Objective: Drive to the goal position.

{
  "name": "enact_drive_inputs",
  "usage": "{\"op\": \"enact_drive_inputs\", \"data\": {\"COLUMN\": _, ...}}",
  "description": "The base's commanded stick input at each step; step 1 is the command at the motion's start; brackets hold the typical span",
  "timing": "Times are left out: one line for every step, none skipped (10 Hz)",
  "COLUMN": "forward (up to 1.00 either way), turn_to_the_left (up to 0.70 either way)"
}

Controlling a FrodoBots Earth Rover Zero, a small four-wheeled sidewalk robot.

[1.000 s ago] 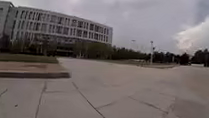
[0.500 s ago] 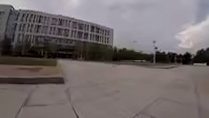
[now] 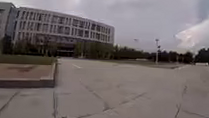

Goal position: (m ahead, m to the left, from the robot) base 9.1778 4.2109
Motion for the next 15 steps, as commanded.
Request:
{"op": "enact_drive_inputs", "data": {"forward": 1.00, "turn_to_the_left": 0.27}}
{"op": "enact_drive_inputs", "data": {"forward": 1.00, "turn_to_the_left": 0.27}}
{"op": "enact_drive_inputs", "data": {"forward": 1.00, "turn_to_the_left": 0.27}}
{"op": "enact_drive_inputs", "data": {"forward": 1.00, "turn_to_the_left": 0.27}}
{"op": "enact_drive_inputs", "data": {"forward": 1.00, "turn_to_the_left": 0.27}}
{"op": "enact_drive_inputs", "data": {"forward": 1.00, "turn_to_the_left": 0.27}}
{"op": "enact_drive_inputs", "data": {"forward": 1.00, "turn_to_the_left": 0.27}}
{"op": "enact_drive_inputs", "data": {"forward": 1.00, "turn_to_the_left": 0.18}}
{"op": "enact_drive_inputs", "data": {"forward": 1.00, "turn_to_the_left": 0.00}}
{"op": "enact_drive_inputs", "data": {"forward": 1.00, "turn_to_the_left": 0.00}}
{"op": "enact_drive_inputs", "data": {"forward": 1.00, "turn_to_the_left": 0.00}}
{"op": "enact_drive_inputs", "data": {"forward": 1.00, "turn_to_the_left": 0.00}}
{"op": "enact_drive_inputs", "data": {"forward": 1.00, "turn_to_the_left": 0.00}}
{"op": "enact_drive_inputs", "data": {"forward": 1.00, "turn_to_the_left": 0.00}}
{"op": "enact_drive_inputs", "data": {"forward": 1.00, "turn_to_the_left": 0.00}}
